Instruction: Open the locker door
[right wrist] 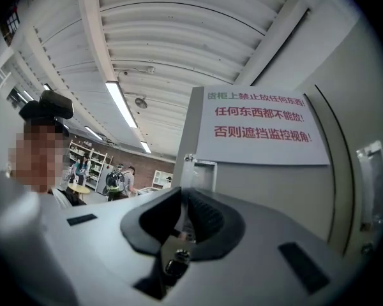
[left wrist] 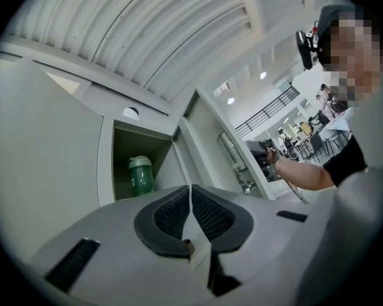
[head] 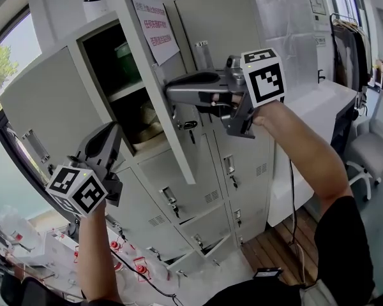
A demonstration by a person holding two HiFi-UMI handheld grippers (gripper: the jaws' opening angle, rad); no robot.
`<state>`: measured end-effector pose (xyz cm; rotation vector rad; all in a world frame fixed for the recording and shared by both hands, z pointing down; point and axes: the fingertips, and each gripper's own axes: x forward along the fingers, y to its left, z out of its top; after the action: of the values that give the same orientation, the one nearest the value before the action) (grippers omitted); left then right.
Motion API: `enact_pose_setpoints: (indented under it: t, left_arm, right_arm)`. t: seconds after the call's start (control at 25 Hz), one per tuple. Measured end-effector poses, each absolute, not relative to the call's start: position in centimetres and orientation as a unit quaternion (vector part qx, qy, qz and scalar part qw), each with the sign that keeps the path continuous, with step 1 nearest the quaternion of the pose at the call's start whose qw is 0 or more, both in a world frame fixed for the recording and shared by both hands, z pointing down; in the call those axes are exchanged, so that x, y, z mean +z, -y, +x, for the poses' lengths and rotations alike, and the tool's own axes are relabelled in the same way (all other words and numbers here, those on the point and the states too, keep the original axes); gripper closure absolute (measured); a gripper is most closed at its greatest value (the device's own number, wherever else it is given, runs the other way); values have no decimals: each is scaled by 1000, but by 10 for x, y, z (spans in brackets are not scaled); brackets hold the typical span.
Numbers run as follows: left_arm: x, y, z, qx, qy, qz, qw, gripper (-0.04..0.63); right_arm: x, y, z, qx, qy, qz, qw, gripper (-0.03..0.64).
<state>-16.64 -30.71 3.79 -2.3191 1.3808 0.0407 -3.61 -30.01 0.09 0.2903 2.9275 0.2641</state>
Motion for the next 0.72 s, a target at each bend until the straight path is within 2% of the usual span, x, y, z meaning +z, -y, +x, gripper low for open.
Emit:
enact_pose_setpoints:
  t: [0.72]
  left_arm:
    - [40, 301, -143, 0, -501, -837, 221, 572]
  right_arm:
    - [2, 307, 15, 46, -974, 191, 111, 574]
